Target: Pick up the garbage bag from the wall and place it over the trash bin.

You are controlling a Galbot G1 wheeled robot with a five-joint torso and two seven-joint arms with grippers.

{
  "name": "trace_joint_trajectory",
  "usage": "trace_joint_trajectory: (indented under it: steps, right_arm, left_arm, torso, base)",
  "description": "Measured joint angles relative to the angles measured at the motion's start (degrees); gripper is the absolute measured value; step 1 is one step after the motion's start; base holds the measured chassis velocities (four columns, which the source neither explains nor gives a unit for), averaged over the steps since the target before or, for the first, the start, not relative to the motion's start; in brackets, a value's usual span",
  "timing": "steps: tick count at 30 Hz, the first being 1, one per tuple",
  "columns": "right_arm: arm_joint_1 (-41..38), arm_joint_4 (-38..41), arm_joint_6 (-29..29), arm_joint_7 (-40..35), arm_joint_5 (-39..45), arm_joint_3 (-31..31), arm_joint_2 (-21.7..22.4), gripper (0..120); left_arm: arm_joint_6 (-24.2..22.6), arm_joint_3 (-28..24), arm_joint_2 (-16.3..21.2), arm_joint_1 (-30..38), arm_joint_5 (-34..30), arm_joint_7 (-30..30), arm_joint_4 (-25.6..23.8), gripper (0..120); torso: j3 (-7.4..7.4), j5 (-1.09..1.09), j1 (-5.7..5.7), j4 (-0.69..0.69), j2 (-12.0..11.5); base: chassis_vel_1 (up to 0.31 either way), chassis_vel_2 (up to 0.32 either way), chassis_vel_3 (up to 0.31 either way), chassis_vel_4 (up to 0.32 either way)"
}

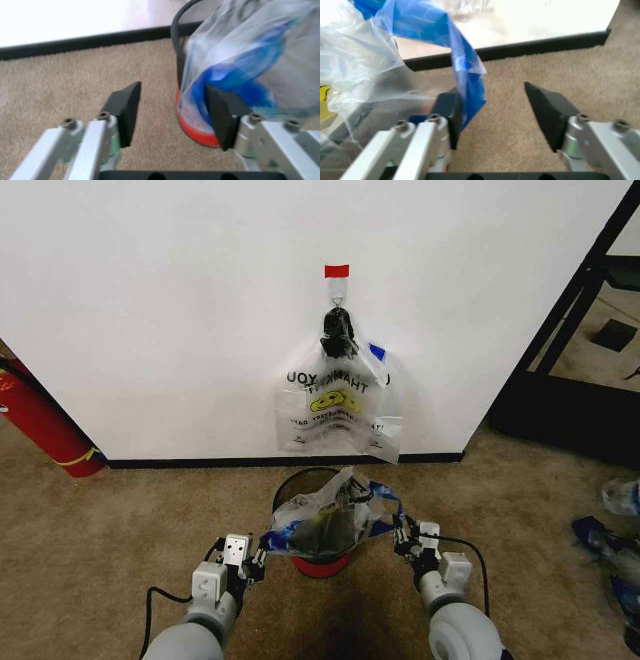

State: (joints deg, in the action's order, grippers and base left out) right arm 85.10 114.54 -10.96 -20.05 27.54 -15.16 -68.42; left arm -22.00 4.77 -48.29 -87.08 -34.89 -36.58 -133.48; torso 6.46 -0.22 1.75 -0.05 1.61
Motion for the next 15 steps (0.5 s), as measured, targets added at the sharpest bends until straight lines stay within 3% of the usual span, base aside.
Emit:
trace_joint_trajectory:
  steps: [1,3,9,15]
  right_arm:
    - [0.7,0.3,0.7,0.5,-0.8,-0.4,0.2,53]
    - [1.4,0.5,1.4,1.1,-1.6,-0.7,0.4,56]
    - [5.1,1.3,7.3,4.9,-4.4,-3.2,1.2,84]
    - [5.2,0.2,12.1,8.3,-5.4,-4.9,1.6,98]
  left_arm:
    - [0.6,0.1,0.1,-1.1,1.3,0.4,-0.7,61]
    - [1.2,0.1,0.2,-1.9,2.4,0.8,-1.2,64]
    - [6.4,0.6,0.4,-5.8,8.4,2.7,-3.4,90]
    - [8.7,0.8,0.2,-5.1,9.7,4.0,-3.8,100]
  torso:
    - [0.00,0.00,0.00,0.00,0.0]
    - [0.00,0.00,0.00,0.00,0.0]
    - [0.00,0.00,-0.01,-0.01,0.0]
    - [0.00,0.00,-0.01,0.00,0.0]
  base:
    - [0.000,0.000,0.000,0.000]
    - [0.000,0.000,0.000,0.000]
    - [0.000,0.000,0.000,0.000]
    - [0.000,0.000,0.000,0.000]
